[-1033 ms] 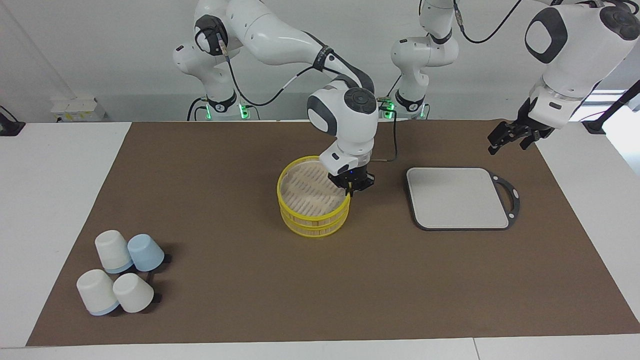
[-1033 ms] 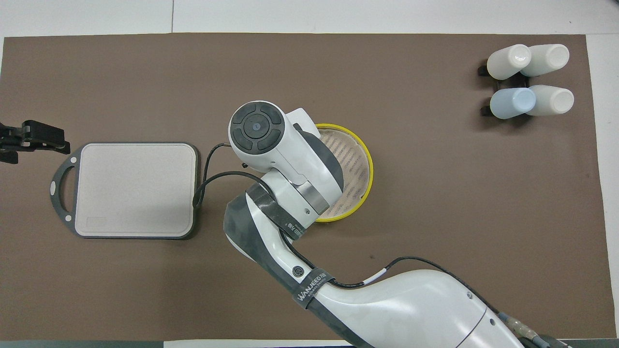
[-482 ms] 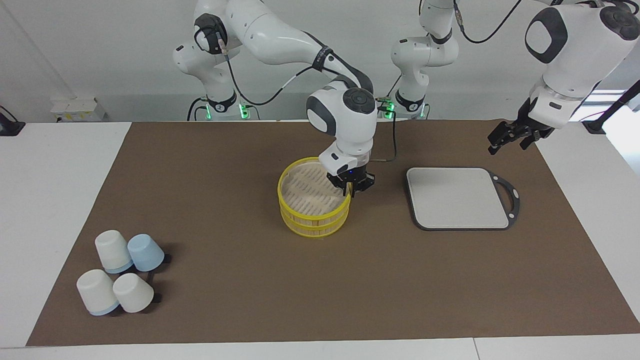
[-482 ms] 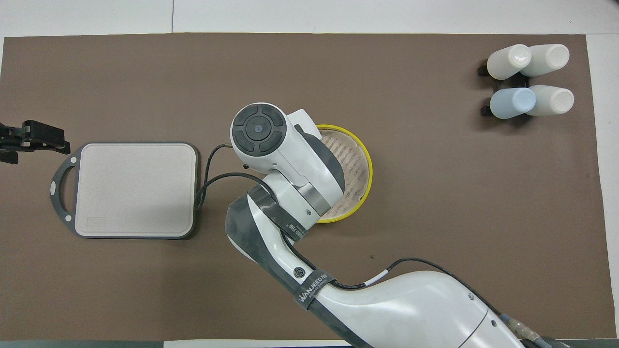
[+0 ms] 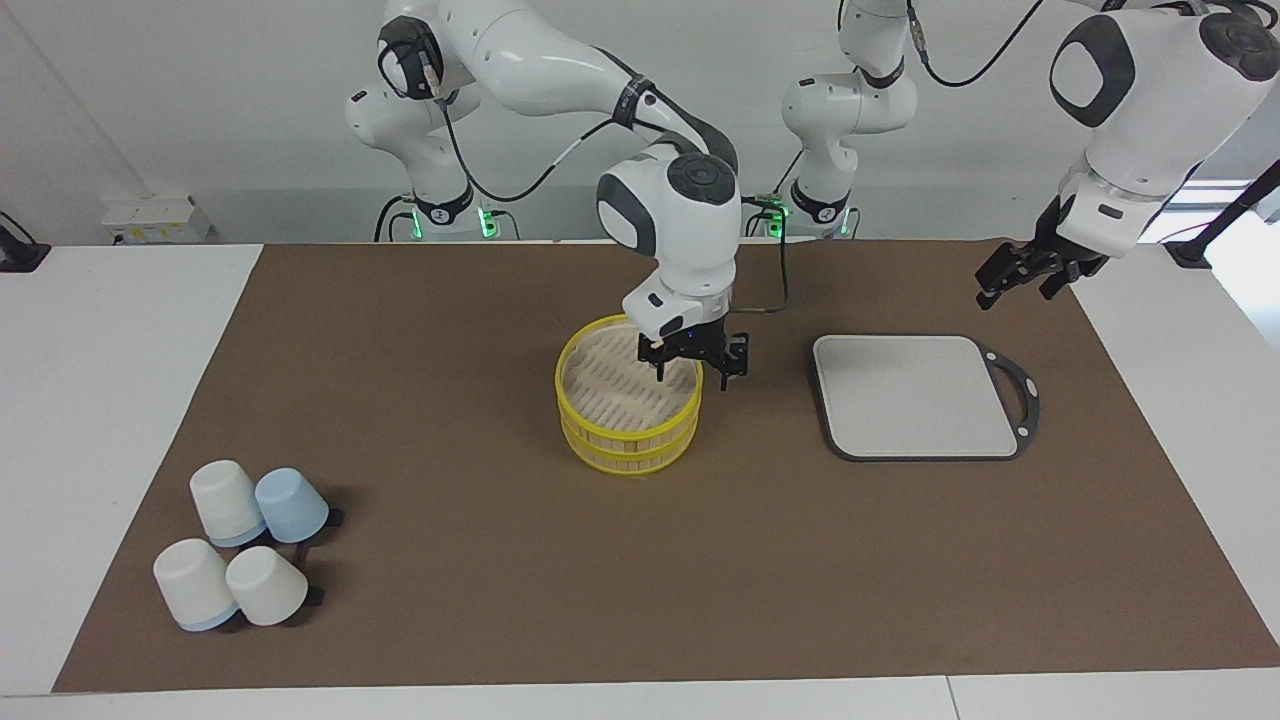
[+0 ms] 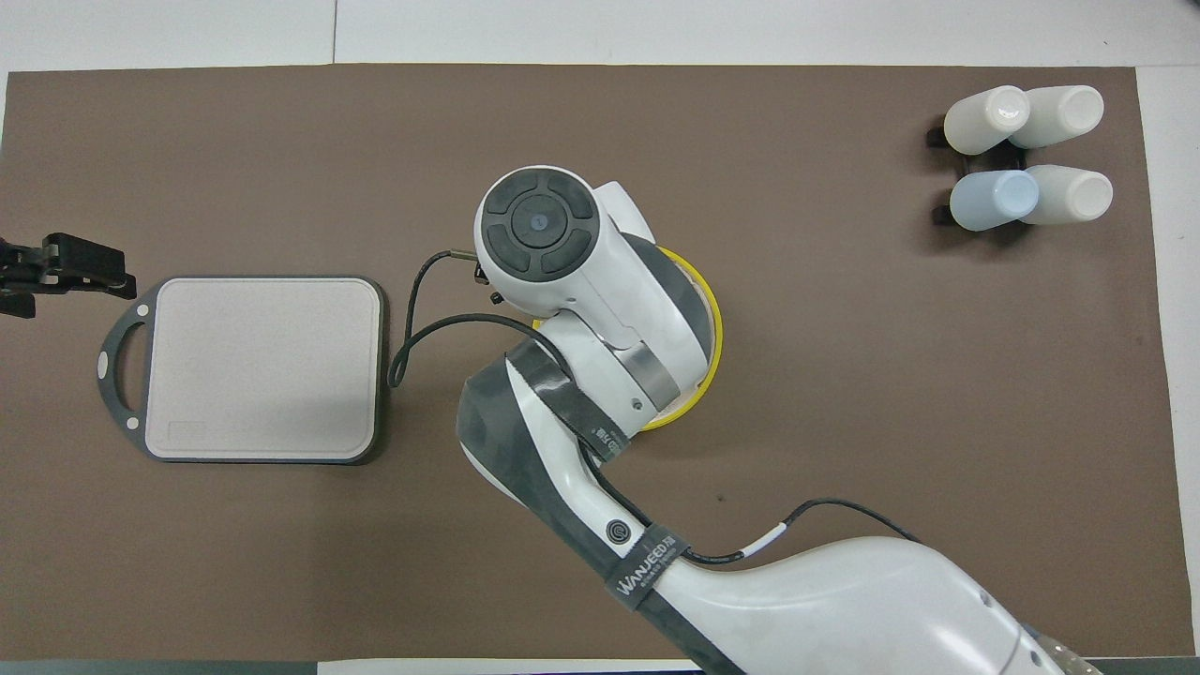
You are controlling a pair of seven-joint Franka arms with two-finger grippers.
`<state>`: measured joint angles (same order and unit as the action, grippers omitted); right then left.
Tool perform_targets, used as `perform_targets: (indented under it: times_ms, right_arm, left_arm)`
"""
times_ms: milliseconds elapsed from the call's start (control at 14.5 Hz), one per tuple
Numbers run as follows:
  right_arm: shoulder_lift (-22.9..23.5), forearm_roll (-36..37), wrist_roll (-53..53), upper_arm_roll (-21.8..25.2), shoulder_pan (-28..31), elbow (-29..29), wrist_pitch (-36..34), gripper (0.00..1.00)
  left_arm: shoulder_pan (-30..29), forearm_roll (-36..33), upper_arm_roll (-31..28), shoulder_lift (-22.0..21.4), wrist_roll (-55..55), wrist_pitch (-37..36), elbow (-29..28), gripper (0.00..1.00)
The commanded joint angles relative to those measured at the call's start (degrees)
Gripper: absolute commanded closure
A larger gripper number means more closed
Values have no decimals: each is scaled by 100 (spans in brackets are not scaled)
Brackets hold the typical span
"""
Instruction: Place bun in steamer
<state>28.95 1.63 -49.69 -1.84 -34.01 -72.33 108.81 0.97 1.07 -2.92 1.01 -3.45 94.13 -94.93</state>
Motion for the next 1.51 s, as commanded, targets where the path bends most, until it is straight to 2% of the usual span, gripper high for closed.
perform_targets:
  times_ms: [0,207,620,826,964,1170,1446]
  right_arm:
    - [-555,-58,826,-45,402,-212,-306,0]
    - [-942,-40,1994,-45,876,-212,-763,0]
    - [-1733,-57,3983,-45,2177,-421,-1791,0]
    - [-2514,-58,4134,-45,2564,-1499,-1583,0]
    - [-2867,-84,4449,-53,2863,-2090,-1442,0]
    - [-3009,-93,4495,-45,3285,-2400,-1388,0]
    - [-2974,-75,4564,-36,3822,-2339,-1380,0]
  left_arm:
    - [-106,78,63,-136,20,0,-166,0]
    - [-106,78,63,-136,20,0,-166,0]
    - [-106,78,63,-136,20,0,-175,0]
    - [-106,78,63,-136,20,0,-166,0]
    - [-106,78,63,-136,20,0,-166,0]
    - [-106,78,63,-136,20,0,-166,0]
    - [-106,78,63,-136,20,0,-166,0]
